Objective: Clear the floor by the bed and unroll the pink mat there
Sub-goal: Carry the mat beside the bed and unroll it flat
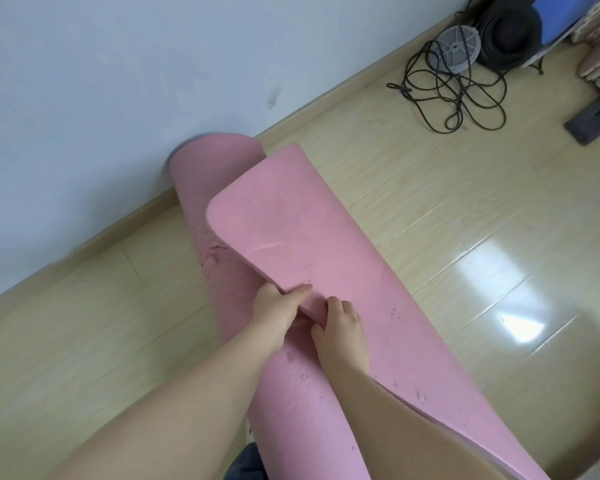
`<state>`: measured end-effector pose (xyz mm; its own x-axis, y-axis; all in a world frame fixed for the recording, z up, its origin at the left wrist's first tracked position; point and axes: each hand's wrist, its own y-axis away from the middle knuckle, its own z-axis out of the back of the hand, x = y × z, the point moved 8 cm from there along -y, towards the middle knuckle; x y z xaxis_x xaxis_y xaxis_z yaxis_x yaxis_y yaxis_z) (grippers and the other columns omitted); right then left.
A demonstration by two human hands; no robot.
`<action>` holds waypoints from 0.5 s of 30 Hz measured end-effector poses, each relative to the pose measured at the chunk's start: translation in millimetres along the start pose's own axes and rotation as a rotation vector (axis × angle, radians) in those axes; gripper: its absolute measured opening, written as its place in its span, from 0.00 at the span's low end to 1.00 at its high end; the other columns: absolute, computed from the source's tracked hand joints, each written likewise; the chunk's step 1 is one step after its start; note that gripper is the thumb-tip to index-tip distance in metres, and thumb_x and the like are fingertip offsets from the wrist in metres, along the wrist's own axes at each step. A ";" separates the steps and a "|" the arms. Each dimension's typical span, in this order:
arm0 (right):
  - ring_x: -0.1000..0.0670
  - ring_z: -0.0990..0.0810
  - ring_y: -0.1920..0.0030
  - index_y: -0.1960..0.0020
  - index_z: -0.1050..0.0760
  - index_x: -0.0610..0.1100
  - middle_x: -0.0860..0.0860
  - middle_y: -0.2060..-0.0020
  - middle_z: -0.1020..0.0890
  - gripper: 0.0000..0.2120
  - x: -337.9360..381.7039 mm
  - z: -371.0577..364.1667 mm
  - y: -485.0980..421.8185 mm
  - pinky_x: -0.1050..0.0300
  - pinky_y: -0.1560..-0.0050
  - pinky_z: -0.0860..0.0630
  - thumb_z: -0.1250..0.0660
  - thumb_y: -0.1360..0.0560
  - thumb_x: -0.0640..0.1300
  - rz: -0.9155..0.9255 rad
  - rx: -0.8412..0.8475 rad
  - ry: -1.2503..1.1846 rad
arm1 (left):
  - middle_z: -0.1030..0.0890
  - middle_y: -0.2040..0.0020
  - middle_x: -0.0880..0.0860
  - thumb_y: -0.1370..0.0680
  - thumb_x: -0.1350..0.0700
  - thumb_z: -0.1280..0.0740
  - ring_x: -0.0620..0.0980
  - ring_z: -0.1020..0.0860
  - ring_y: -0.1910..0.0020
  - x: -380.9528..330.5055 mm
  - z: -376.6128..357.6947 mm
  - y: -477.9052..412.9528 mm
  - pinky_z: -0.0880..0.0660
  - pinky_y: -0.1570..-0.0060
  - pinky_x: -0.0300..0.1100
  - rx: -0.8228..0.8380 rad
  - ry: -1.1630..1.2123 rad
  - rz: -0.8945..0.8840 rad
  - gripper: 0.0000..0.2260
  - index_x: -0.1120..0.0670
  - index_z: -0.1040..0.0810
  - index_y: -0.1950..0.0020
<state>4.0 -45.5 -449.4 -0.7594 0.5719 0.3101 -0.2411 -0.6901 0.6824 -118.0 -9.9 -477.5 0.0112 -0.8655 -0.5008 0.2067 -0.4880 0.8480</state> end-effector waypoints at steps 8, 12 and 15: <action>0.42 0.25 0.43 0.40 0.36 0.43 0.46 0.44 0.27 0.12 -55.0 15.5 2.1 0.53 0.57 0.31 0.41 0.23 0.40 -0.274 -0.148 0.060 | 0.26 0.45 0.50 0.22 0.53 0.34 0.44 0.24 0.55 -48.3 -34.6 -2.2 0.20 0.69 0.39 0.205 -0.257 -0.223 0.11 0.51 0.32 0.43; 0.40 0.25 0.42 0.39 0.35 0.40 0.44 0.42 0.25 0.11 -66.4 38.4 -10.7 0.52 0.56 0.33 0.44 0.21 0.40 -0.280 -0.272 -0.143 | 0.28 0.38 0.47 0.21 0.49 0.37 0.49 0.24 0.42 -54.5 -80.0 15.4 0.22 0.51 0.44 0.498 -0.446 -0.271 0.22 0.43 0.40 0.29; 0.44 0.33 0.32 0.29 0.39 0.43 0.48 0.31 0.31 0.22 -69.0 50.0 -18.9 0.51 0.38 0.33 0.42 0.23 0.38 -0.185 -0.237 -0.097 | 0.28 0.32 0.47 0.19 0.52 0.40 0.51 0.26 0.36 -53.9 -105.2 22.9 0.28 0.39 0.45 0.550 -0.667 -0.356 0.24 0.39 0.44 0.25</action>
<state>91.1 -49.7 -450.6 -0.6313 0.7291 0.2645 -0.5124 -0.6481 0.5634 -10.9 37.5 -449.3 -0.5626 -0.4573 -0.6887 -0.4044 -0.5743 0.7118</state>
